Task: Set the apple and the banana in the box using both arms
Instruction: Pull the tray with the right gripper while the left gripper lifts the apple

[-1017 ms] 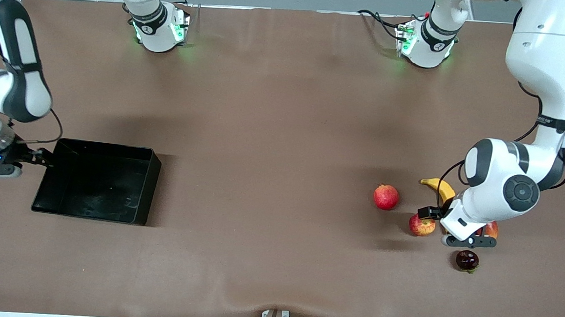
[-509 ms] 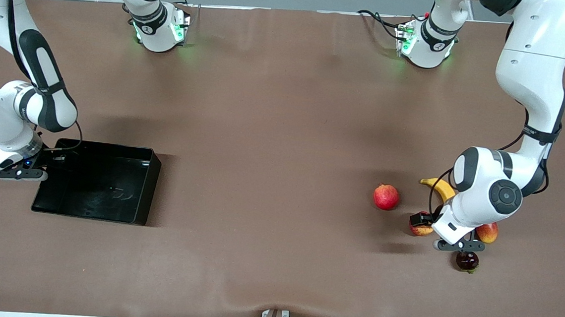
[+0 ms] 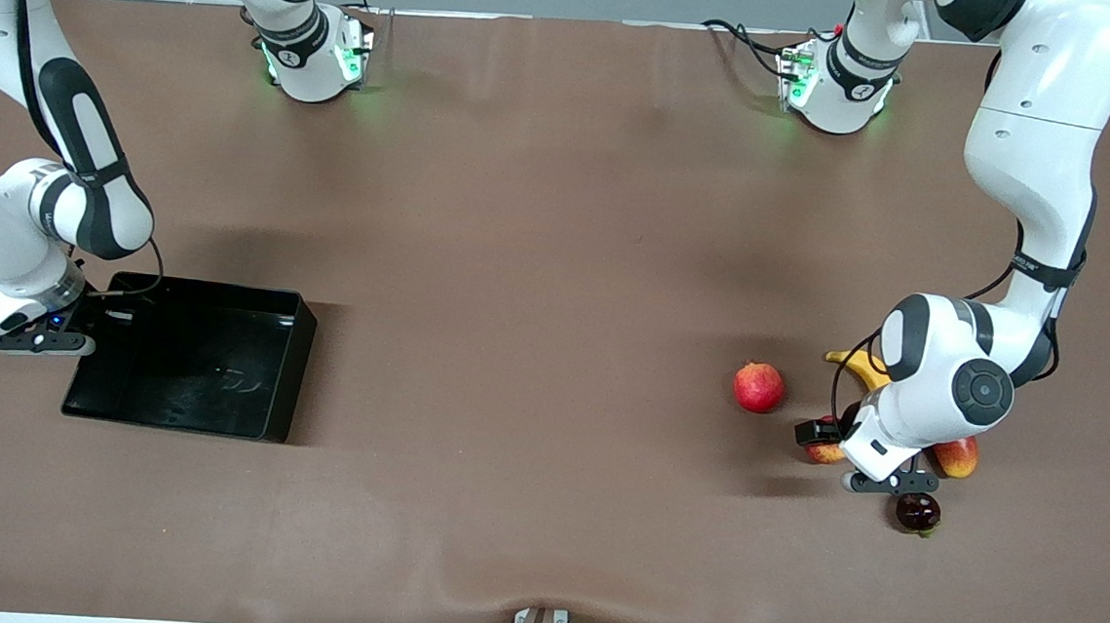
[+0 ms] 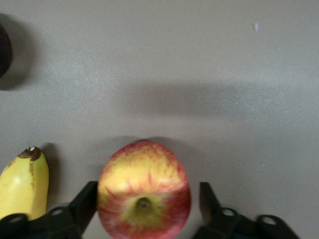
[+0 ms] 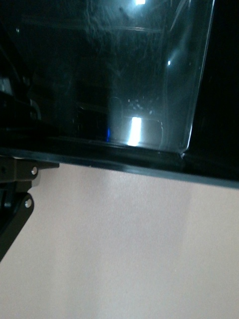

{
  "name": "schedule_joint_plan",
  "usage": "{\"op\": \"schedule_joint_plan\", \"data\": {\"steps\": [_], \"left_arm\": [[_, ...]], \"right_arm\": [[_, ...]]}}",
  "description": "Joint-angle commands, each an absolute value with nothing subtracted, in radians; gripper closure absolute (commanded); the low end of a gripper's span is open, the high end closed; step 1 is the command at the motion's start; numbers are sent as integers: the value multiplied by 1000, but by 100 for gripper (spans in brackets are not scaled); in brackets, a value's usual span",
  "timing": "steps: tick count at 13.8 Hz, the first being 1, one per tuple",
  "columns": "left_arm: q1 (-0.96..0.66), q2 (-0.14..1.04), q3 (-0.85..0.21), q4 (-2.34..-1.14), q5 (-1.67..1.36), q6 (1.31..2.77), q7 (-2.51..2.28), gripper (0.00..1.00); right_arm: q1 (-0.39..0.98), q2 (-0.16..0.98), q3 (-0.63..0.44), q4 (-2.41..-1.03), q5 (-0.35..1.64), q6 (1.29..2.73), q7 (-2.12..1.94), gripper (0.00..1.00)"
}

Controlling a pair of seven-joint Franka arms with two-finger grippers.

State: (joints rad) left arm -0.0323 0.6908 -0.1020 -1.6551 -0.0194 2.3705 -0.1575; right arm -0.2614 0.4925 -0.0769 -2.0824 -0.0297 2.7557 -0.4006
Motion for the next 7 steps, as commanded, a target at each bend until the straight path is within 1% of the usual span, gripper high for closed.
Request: {"op": "schedule_joint_plan", "data": {"steps": [1,2,3,6,7], "left_arm": [[-31,692,-100,-1649,-31,2362,-137,63],[-29,687,-100,-1649,-31,2355,-133,84],[-28,683,-97,-1648,-31,2341,-123,99],[-31,623,-94,-1643,-31,2261,-124,100],[-34,592,-94,-1641,-31,2220,-127,100]], "right_arm": [[-279,492,-67,-2114,-38,2773,-410,100],[-278,489,-67,-2112,-38,2772,-408,100],[-279,480,-67,-2111,-38,2769,-408,100],[-273,448,-61,-2094,-38,2744,-403,100],[-273,446,-60,-2074,-38,2705,-402,100]]}}
